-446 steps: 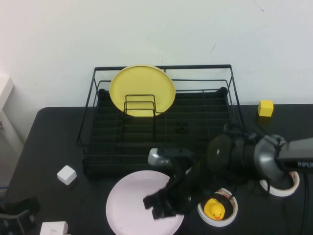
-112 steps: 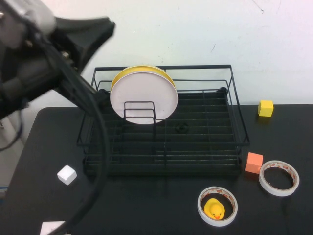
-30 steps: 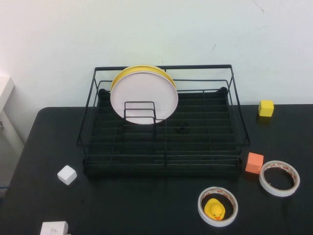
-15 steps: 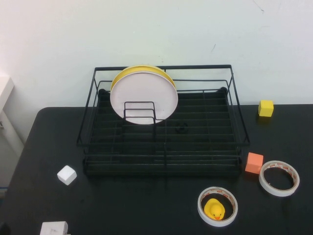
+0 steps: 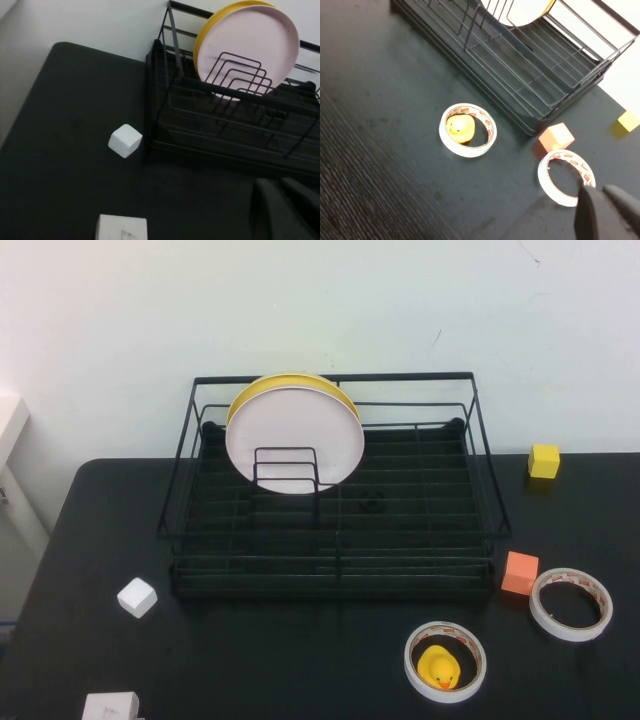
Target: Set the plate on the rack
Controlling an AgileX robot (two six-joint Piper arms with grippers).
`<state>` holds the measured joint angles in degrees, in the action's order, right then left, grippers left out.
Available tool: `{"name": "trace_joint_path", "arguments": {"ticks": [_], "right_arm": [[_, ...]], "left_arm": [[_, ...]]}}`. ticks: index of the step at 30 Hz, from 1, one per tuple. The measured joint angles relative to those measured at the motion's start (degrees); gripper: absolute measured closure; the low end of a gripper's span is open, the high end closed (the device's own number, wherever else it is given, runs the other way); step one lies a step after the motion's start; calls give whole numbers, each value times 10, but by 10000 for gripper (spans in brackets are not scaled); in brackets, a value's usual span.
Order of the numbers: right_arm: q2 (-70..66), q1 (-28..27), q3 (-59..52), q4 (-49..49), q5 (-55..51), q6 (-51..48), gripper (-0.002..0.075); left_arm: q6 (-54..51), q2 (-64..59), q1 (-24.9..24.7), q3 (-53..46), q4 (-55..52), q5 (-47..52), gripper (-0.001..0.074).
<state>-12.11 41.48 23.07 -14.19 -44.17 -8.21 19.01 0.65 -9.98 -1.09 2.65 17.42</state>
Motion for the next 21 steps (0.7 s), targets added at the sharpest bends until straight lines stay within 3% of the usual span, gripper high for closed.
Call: {"name": "trace_joint_path", "arguments": {"ticks": [21], "right_arm": [[0,0,0,0,0,0,728]], "left_arm": [[-14,0,50,0,-1,4,736]]}}
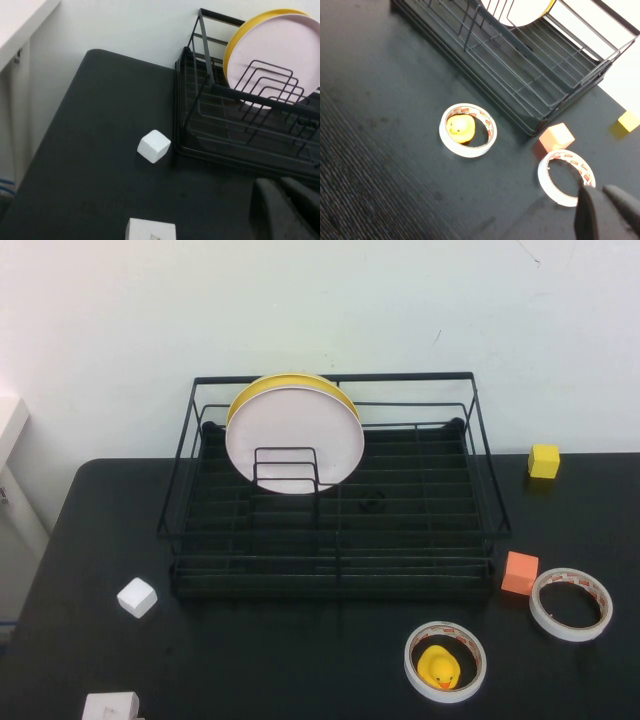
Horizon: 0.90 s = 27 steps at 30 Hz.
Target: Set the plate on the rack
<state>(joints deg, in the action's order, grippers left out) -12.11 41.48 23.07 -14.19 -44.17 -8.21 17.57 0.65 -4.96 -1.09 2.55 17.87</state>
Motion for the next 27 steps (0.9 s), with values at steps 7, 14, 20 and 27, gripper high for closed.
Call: {"name": "trace_joint_path", "arguments": {"ticks": [7,14,20,27], "right_arm": [[0,0,0,0,0,0,728],[0,0,0,0,0,0,728],[0,0,0,0,0,0,728],[0,0,0,0,0,0,728]], "left_arm": [[-42,0,0,0,0,0,736],[-70,0,0,0,3,0,736],[-71,0,0,0,17,1,736],[-71,0,0,1,17,2,736]]}}
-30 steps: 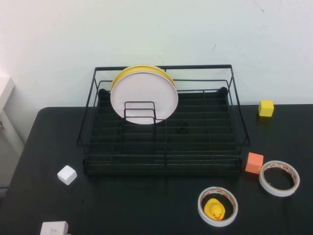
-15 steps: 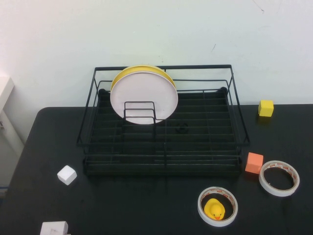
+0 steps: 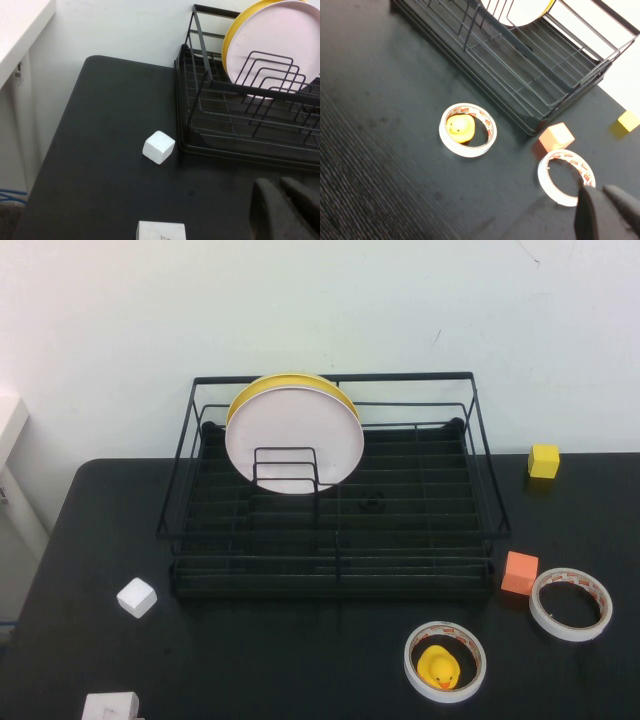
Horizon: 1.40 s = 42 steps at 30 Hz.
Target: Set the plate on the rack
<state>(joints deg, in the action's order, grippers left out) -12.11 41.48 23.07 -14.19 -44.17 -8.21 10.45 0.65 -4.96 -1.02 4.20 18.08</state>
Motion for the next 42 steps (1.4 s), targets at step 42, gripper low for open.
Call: {"name": "trace_joint_path", "arguments": {"ticks": [42], "right_arm": [[128,-462,-242,53,241,1,728]], "left_arm": [[-1,1,0,0,6,0,736]]}}
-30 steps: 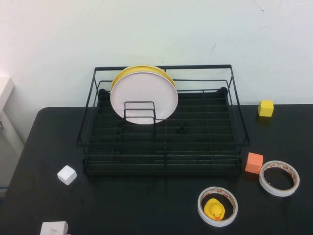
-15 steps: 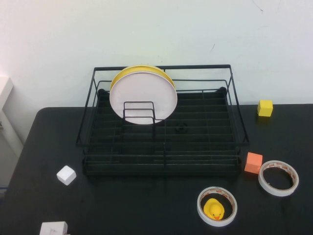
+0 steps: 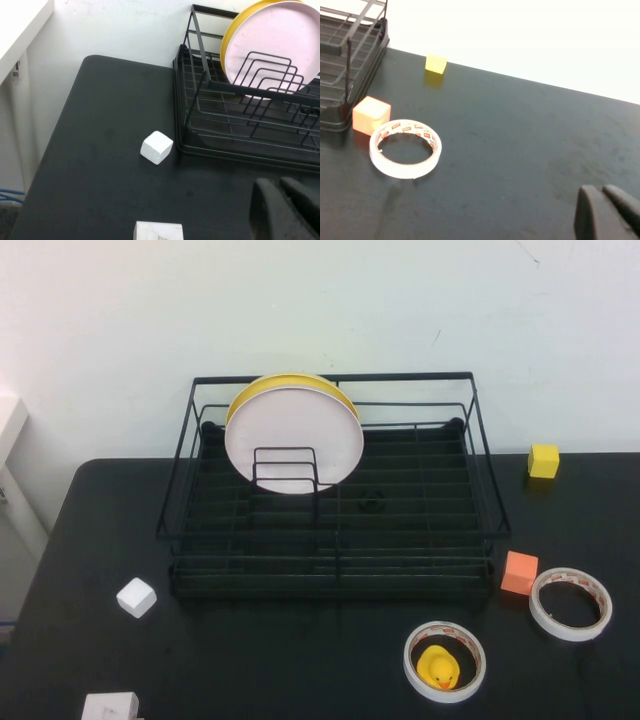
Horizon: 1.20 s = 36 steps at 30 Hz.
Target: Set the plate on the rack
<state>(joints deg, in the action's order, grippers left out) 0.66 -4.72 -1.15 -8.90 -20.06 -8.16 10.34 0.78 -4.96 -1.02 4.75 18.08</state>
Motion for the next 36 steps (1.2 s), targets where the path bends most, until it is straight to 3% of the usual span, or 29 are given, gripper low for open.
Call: {"name": "trace_joint_path", "arguments": {"ticks": [5,14,36], "right_arm": [[0,0,1,4,-5,9,728],[0,8,1,1,-5,124,728],[0,29,1,3,-4,115,728]], "left_arm": [[0,0,0,0,0,0,736],[0,0,0,0,0,0,736],[0,0,0,0,0,0,736]]}}
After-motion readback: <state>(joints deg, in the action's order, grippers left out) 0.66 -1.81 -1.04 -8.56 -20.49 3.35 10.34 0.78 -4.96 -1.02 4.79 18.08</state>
